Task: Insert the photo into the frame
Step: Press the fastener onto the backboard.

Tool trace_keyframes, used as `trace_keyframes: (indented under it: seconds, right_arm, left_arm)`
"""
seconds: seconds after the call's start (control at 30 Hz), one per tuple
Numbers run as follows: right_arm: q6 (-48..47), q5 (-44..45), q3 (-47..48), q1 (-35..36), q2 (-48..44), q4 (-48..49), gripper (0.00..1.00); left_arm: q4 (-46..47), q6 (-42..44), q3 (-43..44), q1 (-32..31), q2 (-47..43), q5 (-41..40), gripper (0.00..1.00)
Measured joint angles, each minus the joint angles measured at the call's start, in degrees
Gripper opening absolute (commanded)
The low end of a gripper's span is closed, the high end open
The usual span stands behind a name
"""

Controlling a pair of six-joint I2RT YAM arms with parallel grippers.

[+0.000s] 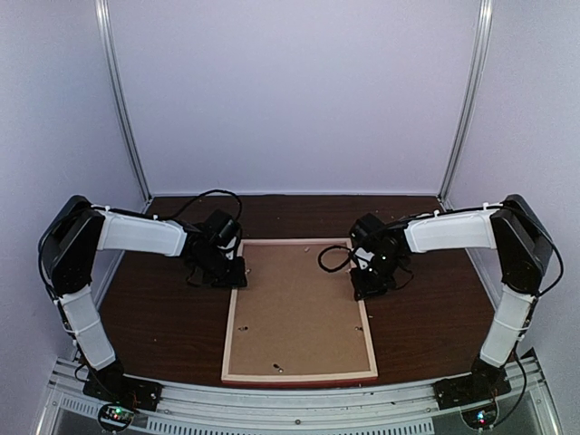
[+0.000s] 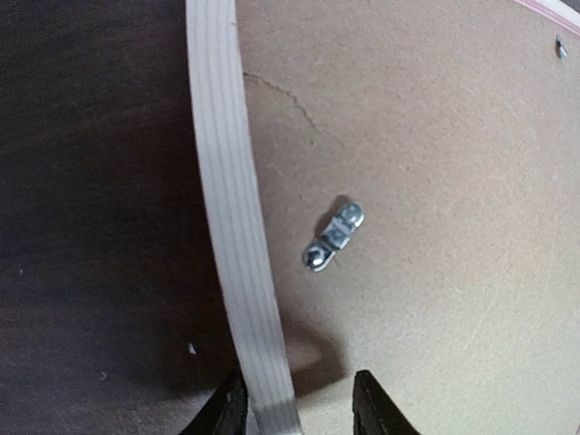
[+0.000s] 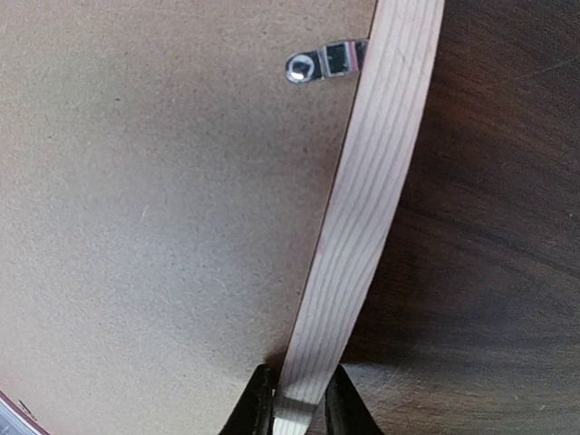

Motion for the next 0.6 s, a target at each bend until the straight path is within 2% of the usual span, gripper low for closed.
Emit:
trace_keyframes:
  seconds: [0.07, 0.2, 0.33, 0.47, 0.6]
  right_arm:
    - [0.1, 0.2, -0.4, -0.3, -0.4, 0.2, 0.17]
    - [-0.1, 0.9, -1.5, -0.9, -1.2, 0.2, 0.16]
    - [-0.3, 1.2, -2.1, -1.4, -1.8, 0.2, 0.16]
    - [-0.3, 1.2, -2.2, -1.8, -2.0, -0.1, 0.16]
    - [-0.2, 1.2, -2.6, -1.8, -2.2, 0.3, 0.17]
  left_arm:
    - [0.3, 0.2, 0.0, -0.3, -0.4, 1.0, 0.55]
    - [0.6, 0.8, 0.2, -0.7, -0.9, 2.2, 0.62]
    - [-1.7, 2.5, 2.9, -0.9, -0.5, 2.0, 0.65]
    - [-3.5, 4.4, 9.2, -0.9, 3.0, 0.8, 0.65]
    - [-5.1, 5.8, 12.1, -0.9, 6.4, -1.3, 0.64]
